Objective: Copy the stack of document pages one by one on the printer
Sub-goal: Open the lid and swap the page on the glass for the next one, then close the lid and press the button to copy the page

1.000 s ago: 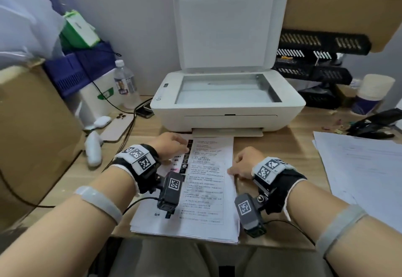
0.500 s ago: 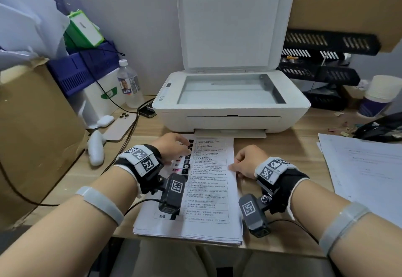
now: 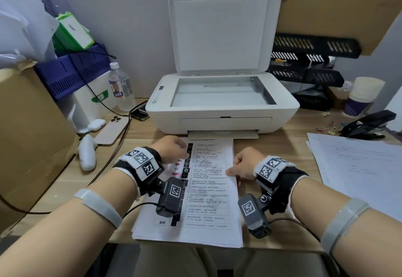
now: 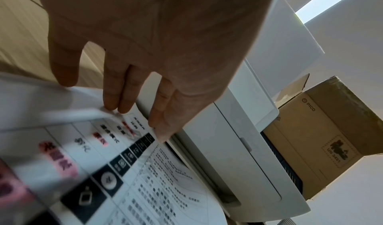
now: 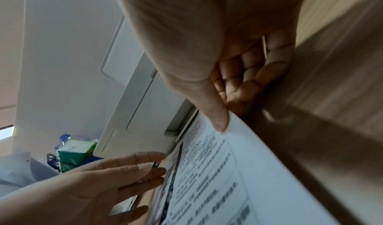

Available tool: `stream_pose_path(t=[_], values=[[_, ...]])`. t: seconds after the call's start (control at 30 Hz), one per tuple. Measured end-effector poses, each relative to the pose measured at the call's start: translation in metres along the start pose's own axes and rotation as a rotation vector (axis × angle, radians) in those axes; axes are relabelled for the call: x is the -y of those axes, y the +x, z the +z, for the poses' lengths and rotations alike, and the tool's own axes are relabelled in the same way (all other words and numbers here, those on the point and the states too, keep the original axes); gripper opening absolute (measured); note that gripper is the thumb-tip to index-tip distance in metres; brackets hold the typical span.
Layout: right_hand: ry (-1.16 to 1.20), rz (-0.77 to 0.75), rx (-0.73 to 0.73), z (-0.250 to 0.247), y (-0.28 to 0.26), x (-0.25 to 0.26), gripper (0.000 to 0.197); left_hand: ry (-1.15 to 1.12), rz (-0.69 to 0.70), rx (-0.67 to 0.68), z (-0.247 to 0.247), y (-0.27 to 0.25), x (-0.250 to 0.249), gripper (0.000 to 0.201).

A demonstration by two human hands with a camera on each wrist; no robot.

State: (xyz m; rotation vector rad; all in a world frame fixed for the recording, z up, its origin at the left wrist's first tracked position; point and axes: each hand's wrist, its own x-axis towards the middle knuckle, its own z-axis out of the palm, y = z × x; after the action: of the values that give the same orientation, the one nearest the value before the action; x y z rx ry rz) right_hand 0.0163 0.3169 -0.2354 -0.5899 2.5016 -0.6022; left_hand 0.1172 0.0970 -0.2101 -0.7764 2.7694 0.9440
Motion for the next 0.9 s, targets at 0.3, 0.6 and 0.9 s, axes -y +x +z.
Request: stream_pose_path(t=[0.3, 0.6, 0.9], values=[[-0.269, -0.204, -0.094, -0.026, -0.019, -0.01, 0.038, -0.005, 0.221, 0.066, -0.024, -0.012, -0.035, 0.048], [-0.693, -0.356, -0.185, -0.05, -0.048, 0.01, 0.029, 0.163, 0.493, -0.017, -0.019, -0.014, -0.075, 0.08], [-0.426, -0.516, -0.35, -0.134, -0.067, 0.031, 0.02, 0.427, 0.689, -0.294, -0.081, -0.021, -0.111, 0.025]])
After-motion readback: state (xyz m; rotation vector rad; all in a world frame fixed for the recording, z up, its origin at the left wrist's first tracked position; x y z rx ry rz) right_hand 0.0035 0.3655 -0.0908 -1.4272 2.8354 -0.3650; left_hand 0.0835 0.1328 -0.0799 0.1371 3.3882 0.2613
